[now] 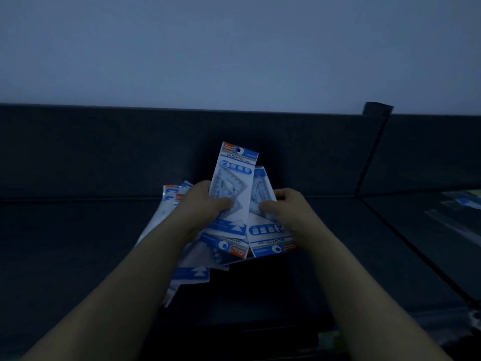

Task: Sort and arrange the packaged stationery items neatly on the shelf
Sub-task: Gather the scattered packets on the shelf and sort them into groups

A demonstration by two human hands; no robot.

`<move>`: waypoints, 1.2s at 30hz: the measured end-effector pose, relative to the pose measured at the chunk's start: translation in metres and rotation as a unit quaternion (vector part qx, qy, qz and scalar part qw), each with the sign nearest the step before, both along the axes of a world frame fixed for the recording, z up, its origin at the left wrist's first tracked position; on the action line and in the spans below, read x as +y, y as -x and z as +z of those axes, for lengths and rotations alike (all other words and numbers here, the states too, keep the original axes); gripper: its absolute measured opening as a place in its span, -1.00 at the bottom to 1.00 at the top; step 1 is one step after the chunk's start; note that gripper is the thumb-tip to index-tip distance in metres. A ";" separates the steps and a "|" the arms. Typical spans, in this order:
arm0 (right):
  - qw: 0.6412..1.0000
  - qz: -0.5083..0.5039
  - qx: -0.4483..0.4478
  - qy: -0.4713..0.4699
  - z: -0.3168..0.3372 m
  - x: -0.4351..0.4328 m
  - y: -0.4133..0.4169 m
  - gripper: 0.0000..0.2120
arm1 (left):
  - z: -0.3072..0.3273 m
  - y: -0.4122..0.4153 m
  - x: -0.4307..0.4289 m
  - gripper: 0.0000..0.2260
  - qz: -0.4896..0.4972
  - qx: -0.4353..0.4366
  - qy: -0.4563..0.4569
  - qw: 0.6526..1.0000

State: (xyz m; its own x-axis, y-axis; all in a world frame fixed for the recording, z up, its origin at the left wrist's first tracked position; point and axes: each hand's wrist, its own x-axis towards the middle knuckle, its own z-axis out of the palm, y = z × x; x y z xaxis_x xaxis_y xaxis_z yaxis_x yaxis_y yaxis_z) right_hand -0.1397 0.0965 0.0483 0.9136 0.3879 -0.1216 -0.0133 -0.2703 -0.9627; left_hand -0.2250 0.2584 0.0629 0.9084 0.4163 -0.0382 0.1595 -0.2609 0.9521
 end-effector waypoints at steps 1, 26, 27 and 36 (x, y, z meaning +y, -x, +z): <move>1.000 0.009 -0.001 0.009 -0.001 0.009 0.004 -0.71 | -0.002 0.006 0.007 -0.88 0.010 -0.001 -0.011 1.000; 0.893 0.017 -0.349 0.284 -0.016 -0.019 0.007 -0.53 | -0.023 -0.008 -0.015 -0.63 0.016 -0.001 -0.503 0.864; 0.891 0.007 -0.352 0.288 -0.016 -0.029 0.005 -0.54 | -0.022 -0.014 -0.024 -0.63 0.001 -0.007 -0.501 0.865; 0.883 -0.085 -0.309 0.342 -0.010 -0.141 -0.037 -0.57 | -0.018 -0.082 -0.117 -0.66 -0.120 -0.049 -0.451 0.883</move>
State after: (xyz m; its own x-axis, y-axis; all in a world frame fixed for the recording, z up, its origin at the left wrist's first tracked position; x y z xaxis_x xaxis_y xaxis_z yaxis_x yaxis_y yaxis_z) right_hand -0.1024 -0.0440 0.0378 0.9254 0.2672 0.2686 0.3613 -0.8361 -0.4128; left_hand -0.1435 0.1411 0.0448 0.9550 0.0322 0.2948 -0.0753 -0.9353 0.3458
